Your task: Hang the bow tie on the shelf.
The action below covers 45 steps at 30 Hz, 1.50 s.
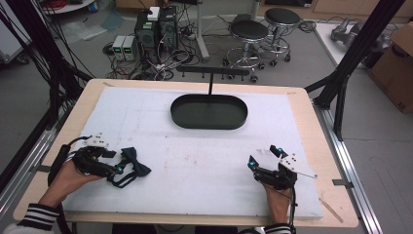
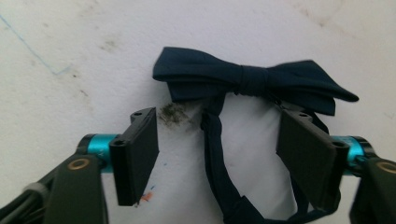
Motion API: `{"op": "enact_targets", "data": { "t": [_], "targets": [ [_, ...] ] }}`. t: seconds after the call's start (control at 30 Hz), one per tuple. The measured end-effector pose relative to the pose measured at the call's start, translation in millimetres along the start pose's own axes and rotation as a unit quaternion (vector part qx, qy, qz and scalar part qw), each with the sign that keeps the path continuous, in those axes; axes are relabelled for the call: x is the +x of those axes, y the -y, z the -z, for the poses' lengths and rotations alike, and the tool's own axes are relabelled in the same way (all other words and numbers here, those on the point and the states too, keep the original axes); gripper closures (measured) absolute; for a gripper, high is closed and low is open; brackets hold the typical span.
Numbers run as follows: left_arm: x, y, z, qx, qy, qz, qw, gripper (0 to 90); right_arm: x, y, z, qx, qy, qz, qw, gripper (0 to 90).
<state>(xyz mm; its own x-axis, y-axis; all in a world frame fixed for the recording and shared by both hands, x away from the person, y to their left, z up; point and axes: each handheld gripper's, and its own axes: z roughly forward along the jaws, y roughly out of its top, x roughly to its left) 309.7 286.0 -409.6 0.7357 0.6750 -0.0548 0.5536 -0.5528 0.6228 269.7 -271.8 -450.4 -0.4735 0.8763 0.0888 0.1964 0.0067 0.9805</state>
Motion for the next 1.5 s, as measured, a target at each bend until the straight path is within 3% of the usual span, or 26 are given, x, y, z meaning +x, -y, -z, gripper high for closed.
{"op": "enact_targets", "data": {
  "t": [0.2, 0.4, 0.57, 1.03, 1.27, 1.37, 1.5],
  "targets": [
    [-2.4, -8.7, -2.9, 0.031, 0.013, -0.019, 0.9992, 39.1, 0.0, 0.0, 0.0, 0.000, 0.000, 0.000, 1.0000, 9.3],
    [-0.3, -11.5, -6.8, 0.052, 0.008, -0.011, 0.9986, 42.4, -0.4, 0.0, 0.0, -0.001, -0.001, -0.001, 1.0000, 9.3],
    [0.8, -12.0, -10.2, 0.064, 0.016, -0.008, 0.9978, 46.8, -0.5, 0.0, 0.0, -0.001, 0.000, -0.001, 1.0000, 9.2],
    [6.1, -13.6, -18.8, 0.070, 0.013, 0.006, 0.9975, 60.7, -0.9, 0.2, 0.7, -0.005, 0.002, -0.002, 1.0000, 9.2],
    [5.5, -13.2, -20.0, 0.073, 0.007, 0.014, 0.9972, 76.8, -0.7, 0.4, 1.2, -0.007, 0.003, -0.004, 1.0000, 9.3],
    [4.5, -12.8, -20.2, 0.076, 0.017, 0.023, 0.9967, 83.8, -0.7, 0.4, 1.2, -0.008, 0.003, -0.005, 1.0000, 9.3],
    [1.1, -13.6, -20.5, 0.073, 0.002, 0.013, 0.9972, 85.5, -0.7, 0.5, 1.4, -0.009, 0.003, -0.005, 0.9999, 9.3]
  ]
}}
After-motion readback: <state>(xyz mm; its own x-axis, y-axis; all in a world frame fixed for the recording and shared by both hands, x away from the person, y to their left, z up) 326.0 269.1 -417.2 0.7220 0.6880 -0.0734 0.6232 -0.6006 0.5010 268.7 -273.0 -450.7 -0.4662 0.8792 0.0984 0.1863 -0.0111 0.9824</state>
